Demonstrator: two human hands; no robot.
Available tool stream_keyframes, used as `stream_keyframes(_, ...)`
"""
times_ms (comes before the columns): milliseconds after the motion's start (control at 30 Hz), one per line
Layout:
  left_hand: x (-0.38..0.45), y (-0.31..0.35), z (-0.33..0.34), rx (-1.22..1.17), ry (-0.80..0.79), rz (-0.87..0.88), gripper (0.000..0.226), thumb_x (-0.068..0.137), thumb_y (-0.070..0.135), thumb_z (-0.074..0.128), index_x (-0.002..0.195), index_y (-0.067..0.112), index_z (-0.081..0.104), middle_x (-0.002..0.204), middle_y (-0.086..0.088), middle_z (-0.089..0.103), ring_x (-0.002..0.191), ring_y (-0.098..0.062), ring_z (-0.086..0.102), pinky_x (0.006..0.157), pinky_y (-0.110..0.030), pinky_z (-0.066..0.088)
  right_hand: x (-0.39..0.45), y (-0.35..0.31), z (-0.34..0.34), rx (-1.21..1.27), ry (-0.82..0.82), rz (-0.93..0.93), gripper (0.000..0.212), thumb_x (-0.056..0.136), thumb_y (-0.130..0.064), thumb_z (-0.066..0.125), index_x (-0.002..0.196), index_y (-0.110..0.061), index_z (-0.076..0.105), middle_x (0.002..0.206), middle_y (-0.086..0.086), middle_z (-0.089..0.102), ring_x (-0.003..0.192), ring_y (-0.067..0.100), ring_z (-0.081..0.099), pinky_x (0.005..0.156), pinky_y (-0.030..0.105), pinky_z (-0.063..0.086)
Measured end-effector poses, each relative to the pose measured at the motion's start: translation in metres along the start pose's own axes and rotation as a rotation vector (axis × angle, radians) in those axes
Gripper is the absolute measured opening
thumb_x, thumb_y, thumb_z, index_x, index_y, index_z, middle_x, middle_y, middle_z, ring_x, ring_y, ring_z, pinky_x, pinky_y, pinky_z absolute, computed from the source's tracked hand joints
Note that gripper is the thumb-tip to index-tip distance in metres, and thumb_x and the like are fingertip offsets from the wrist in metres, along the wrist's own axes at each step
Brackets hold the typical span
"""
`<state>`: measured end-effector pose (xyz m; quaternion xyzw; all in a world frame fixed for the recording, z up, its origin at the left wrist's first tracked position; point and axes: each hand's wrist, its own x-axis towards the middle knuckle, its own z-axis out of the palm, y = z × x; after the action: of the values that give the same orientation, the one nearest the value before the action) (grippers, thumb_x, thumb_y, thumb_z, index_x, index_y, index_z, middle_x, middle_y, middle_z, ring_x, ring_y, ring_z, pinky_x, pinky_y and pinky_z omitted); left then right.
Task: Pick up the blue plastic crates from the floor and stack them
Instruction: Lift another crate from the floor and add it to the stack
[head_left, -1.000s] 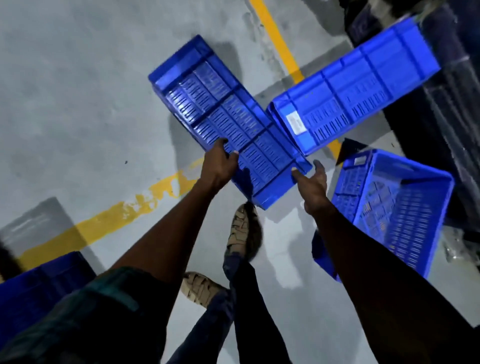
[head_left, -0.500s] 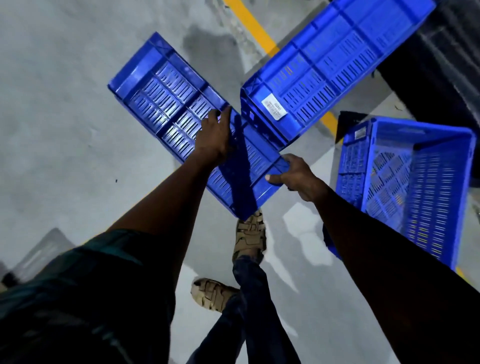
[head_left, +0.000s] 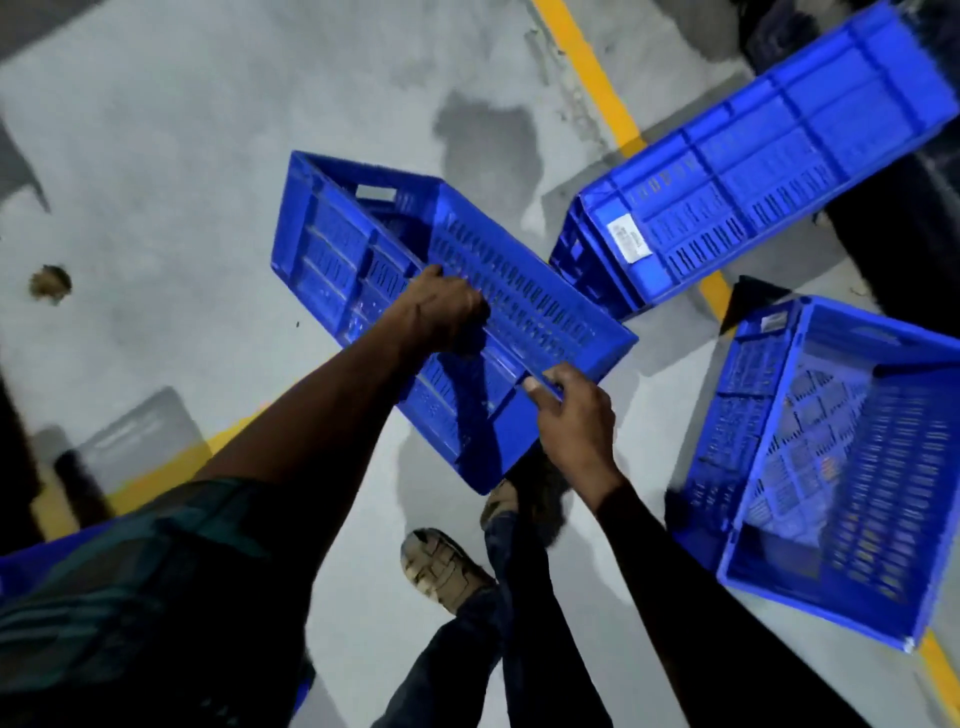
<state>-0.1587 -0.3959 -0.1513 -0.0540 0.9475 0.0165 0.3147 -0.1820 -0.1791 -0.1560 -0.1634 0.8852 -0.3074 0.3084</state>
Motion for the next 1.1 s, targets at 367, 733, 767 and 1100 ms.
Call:
stream_keyframes(367,-0.244,0.043,-0.025,-0.595,0.407,-0.236,0.037,0.073,0.036,0.057,0.094,0.007,0.064,0.091,-0.021,0.067,0.088,-0.041,0.063,0.073,-0.046,0.047,-0.149,-0.143,-0.122,-0.163,-0.196,-0.513,0.035,0.081,-0.048,0.069,0.093,-0.015,0.071,0.089,-0.006,0.069,0.078,0.011,0.065,0.071,0.023,0.044)
stream_keyframes(733,-0.419,0.178,-0.087,-0.749,0.784,-0.729,0.031,0.058,0.008,0.066,0.085,0.016,0.053,0.084,-0.004,0.062,0.086,-0.030,0.058,0.069,-0.033,0.019,-0.292,-0.219,-0.216,0.405,-0.298,-0.537,0.023,0.099,-0.029,0.048,0.109,-0.015,0.063,0.103,0.008,0.068,0.094,0.005,0.062,0.084,0.018,0.044)
stream_keyframes(767,-0.432,0.186,-0.088,-0.763,0.814,-0.746,0.026,0.063,0.014,0.065,0.085,0.018,0.052,0.085,-0.003,0.062,0.087,-0.029,0.058,0.069,-0.032,0.017,-0.304,-0.222,-0.217,0.422,-0.303,-0.522,0.021,0.098,-0.031,0.050,0.111,-0.019,0.061,0.107,0.012,0.067,0.095,0.008,0.061,0.085,0.021,0.044)
stream_keyframes(1100,-0.507,0.262,-0.114,-0.713,0.978,-1.031,0.036,0.058,0.019,0.076,0.079,0.021,0.047,0.076,0.007,0.056,0.081,-0.021,0.052,0.070,-0.031,0.013,-0.340,-0.275,-0.234,0.113,-0.528,-0.403,0.070,0.068,-0.052,0.077,0.127,-0.026,0.051,0.118,-0.009,0.064,0.110,0.019,0.065,0.100,0.050,0.050)
